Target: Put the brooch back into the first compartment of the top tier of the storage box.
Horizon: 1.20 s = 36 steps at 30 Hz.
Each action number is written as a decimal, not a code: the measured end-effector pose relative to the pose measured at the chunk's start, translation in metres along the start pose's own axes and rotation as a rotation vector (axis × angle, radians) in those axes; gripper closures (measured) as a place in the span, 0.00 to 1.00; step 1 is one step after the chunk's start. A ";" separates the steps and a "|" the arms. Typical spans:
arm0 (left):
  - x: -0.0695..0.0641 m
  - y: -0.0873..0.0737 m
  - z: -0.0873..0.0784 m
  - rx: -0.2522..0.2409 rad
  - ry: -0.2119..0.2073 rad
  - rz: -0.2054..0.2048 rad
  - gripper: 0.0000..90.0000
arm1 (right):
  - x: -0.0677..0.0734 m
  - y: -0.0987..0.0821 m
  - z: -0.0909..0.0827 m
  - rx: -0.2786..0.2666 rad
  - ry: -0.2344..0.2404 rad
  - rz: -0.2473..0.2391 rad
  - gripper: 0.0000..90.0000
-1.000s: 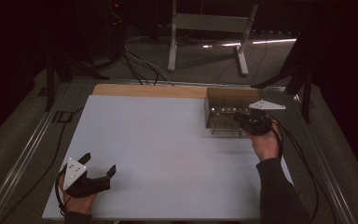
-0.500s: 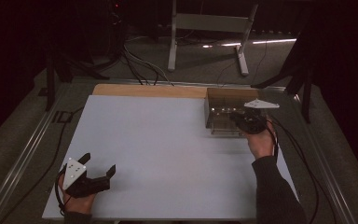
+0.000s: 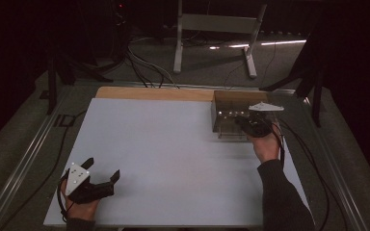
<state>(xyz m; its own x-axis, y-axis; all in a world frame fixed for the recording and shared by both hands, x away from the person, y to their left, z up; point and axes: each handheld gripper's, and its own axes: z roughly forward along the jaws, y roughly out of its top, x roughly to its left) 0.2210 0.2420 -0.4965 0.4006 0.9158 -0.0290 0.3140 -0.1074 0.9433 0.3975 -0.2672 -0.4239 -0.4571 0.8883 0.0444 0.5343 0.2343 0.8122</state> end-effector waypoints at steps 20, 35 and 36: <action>0.000 0.000 0.000 -0.001 -0.002 0.001 0.00 | 0.004 -0.002 0.013 0.051 0.006 -0.010 0.91; 0.000 0.000 0.000 0.001 -0.004 0.000 0.00 | 0.011 -0.004 0.024 0.090 0.014 -0.017 0.91; 0.000 0.000 0.000 0.000 -0.004 0.000 0.00 | 0.011 -0.004 0.024 0.092 0.016 -0.017 0.91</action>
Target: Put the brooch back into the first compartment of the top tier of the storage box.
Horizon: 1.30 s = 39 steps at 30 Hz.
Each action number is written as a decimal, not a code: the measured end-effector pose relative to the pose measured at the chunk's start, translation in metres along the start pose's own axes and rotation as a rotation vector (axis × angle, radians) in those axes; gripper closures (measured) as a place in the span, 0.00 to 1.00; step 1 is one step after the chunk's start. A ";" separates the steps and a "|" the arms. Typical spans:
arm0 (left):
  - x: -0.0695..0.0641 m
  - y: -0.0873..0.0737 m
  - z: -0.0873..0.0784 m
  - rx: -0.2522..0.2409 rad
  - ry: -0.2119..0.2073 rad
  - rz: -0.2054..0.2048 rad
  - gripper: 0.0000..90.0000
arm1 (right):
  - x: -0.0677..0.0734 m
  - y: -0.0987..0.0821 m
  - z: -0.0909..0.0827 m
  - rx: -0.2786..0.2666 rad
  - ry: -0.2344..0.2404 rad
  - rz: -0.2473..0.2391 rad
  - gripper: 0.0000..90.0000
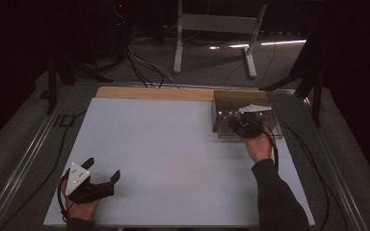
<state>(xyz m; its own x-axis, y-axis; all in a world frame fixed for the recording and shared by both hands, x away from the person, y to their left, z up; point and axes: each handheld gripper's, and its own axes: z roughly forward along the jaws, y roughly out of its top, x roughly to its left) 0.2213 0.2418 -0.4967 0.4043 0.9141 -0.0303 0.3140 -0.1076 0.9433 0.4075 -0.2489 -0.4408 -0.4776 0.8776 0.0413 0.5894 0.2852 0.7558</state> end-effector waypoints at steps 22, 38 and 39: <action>0.000 0.000 0.001 0.001 -0.002 0.002 0.00 | 0.003 -0.002 0.013 0.057 -0.015 0.005 0.90; -0.001 0.000 0.001 0.003 -0.001 0.002 0.00 | 0.002 -0.001 0.008 0.026 -0.020 0.031 0.55; 0.000 0.000 0.001 0.003 -0.001 0.002 0.00 | 0.002 -0.001 0.008 0.025 -0.022 0.032 0.54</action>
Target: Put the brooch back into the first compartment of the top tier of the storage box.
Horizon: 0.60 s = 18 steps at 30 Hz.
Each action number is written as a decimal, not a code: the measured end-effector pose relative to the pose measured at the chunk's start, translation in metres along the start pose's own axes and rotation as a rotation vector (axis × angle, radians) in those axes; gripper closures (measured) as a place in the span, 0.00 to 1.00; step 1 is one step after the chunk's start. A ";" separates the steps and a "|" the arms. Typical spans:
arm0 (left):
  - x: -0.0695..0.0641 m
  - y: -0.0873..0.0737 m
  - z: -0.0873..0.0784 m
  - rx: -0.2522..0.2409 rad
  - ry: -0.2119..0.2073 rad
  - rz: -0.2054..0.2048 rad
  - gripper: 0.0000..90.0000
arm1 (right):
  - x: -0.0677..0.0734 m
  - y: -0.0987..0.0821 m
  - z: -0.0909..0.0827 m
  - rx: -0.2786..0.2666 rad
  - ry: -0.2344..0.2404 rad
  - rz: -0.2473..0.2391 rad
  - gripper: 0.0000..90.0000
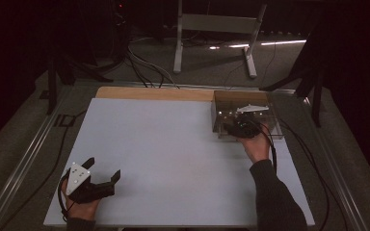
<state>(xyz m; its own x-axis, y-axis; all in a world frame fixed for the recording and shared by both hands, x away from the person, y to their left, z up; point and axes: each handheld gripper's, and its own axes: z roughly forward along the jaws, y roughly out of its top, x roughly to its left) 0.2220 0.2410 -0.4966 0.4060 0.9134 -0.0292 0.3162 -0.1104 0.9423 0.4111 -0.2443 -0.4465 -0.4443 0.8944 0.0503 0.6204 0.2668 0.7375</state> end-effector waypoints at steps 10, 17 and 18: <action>0.000 0.000 0.000 0.002 0.002 -0.001 0.00 | 0.003 0.001 0.000 0.028 -0.025 -0.037 0.34; 0.000 0.000 0.000 0.002 0.002 -0.001 0.00 | 0.008 0.003 -0.005 0.037 -0.065 -0.062 0.17; 0.000 0.000 0.000 0.002 0.002 -0.001 0.00 | 0.009 0.003 -0.006 0.036 -0.066 -0.062 0.17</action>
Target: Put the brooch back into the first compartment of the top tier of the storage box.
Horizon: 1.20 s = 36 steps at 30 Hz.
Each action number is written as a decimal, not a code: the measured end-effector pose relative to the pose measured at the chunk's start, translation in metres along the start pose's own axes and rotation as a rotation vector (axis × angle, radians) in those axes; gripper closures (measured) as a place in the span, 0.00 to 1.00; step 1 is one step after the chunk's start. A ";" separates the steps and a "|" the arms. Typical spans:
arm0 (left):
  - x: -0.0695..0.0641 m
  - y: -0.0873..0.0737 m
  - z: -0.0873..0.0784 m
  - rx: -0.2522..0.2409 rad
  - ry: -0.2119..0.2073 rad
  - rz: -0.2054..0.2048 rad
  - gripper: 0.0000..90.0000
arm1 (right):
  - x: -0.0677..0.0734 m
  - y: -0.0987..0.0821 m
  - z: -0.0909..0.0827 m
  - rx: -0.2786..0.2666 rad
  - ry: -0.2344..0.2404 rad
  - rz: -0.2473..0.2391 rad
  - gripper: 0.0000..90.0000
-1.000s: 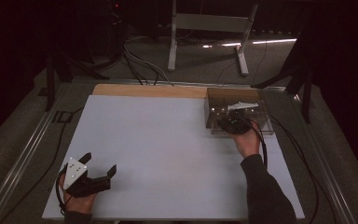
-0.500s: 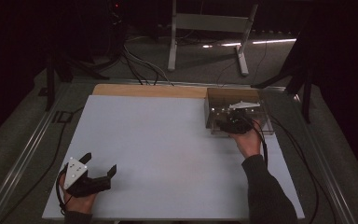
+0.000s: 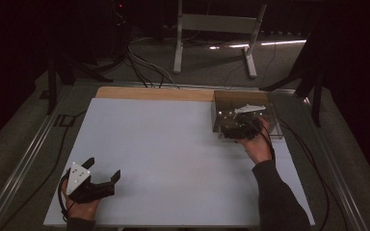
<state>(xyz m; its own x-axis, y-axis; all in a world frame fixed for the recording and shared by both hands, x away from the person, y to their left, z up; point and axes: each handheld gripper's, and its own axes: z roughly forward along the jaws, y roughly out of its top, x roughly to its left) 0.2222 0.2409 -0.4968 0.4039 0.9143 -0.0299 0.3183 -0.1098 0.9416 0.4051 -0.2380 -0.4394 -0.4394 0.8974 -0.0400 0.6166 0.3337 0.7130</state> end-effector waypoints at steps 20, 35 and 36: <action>0.000 0.000 0.000 0.003 -0.003 -0.003 0.00 | 0.001 -0.005 -0.029 -0.063 -0.020 0.003 0.00; 0.000 0.000 0.000 0.004 -0.004 -0.004 0.00 | 0.014 -0.029 -0.053 -0.124 -0.010 -0.013 0.00; 0.000 0.000 0.000 0.005 -0.004 -0.003 0.00 | 0.015 -0.031 -0.054 -0.123 -0.006 -0.016 0.00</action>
<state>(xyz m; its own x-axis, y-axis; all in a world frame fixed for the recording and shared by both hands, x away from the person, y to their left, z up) 0.2218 0.2410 -0.4970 0.4068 0.9129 -0.0339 0.3239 -0.1094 0.9398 0.3437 -0.2507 -0.4244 -0.4443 0.8941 -0.0562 0.5246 0.3105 0.7927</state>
